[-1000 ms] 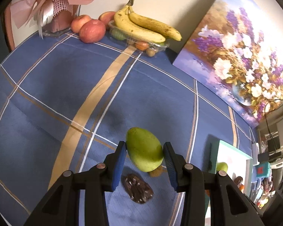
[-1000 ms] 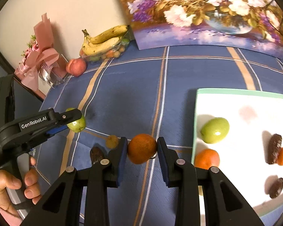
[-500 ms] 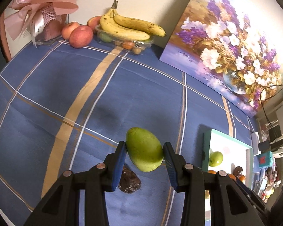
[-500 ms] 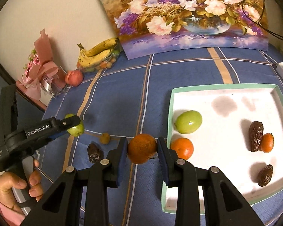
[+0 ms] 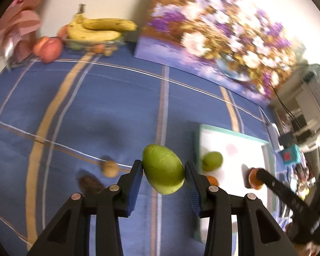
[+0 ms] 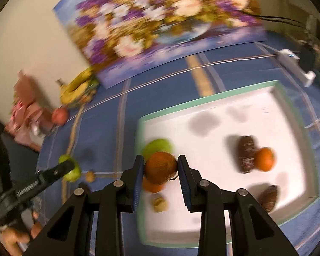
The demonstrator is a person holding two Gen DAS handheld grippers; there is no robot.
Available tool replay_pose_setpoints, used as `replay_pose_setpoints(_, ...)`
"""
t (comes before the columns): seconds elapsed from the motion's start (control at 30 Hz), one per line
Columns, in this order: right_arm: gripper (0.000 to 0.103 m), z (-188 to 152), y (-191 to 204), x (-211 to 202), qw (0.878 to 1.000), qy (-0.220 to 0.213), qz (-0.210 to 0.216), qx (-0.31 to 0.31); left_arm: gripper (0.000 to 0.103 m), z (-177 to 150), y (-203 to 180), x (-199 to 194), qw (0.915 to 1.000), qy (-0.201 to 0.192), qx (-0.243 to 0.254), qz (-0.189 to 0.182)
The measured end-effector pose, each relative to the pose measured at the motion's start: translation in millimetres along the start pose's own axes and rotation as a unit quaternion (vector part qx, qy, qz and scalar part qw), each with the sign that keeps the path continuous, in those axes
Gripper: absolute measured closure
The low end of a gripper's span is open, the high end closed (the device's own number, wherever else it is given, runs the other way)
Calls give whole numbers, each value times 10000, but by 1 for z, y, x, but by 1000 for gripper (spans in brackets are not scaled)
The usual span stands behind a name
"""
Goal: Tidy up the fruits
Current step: 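Carry the green fruit with the left tool while the right tool carries the orange to the tray, then lower and release the green fruit with the left tool while the right tool releases the orange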
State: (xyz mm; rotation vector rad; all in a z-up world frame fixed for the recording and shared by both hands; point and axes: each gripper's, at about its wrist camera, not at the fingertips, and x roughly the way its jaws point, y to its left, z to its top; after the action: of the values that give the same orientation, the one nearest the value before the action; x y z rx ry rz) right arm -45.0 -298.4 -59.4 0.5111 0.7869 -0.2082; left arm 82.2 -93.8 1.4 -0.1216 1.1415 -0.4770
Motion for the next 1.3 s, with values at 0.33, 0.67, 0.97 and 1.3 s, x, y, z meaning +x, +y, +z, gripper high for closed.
replay_pose_setpoints(0.33, 70, 17, -65, -25, 9903, -381, -1253, 455, 60, -20, -59, 15, 9973, 258, 649, -235)
replay_pose_setpoints(0.67, 70, 22, -98, -47, 9737, -714, -2047, 698, 60, -48, -108, 37, 9901, 524, 1260, -316)
replay_pose_setpoints(0.97, 69, 16, -111, -28, 9751, -276, -2039, 823, 60, -63, -121, 60, 9856, 798, 1479, -208)
replay_pose_setpoints(1.3, 69, 5, -134, -1, 9713, 214, -2106, 1090, 60, -70, -120, 78, 9840, 998, 1473, -62)
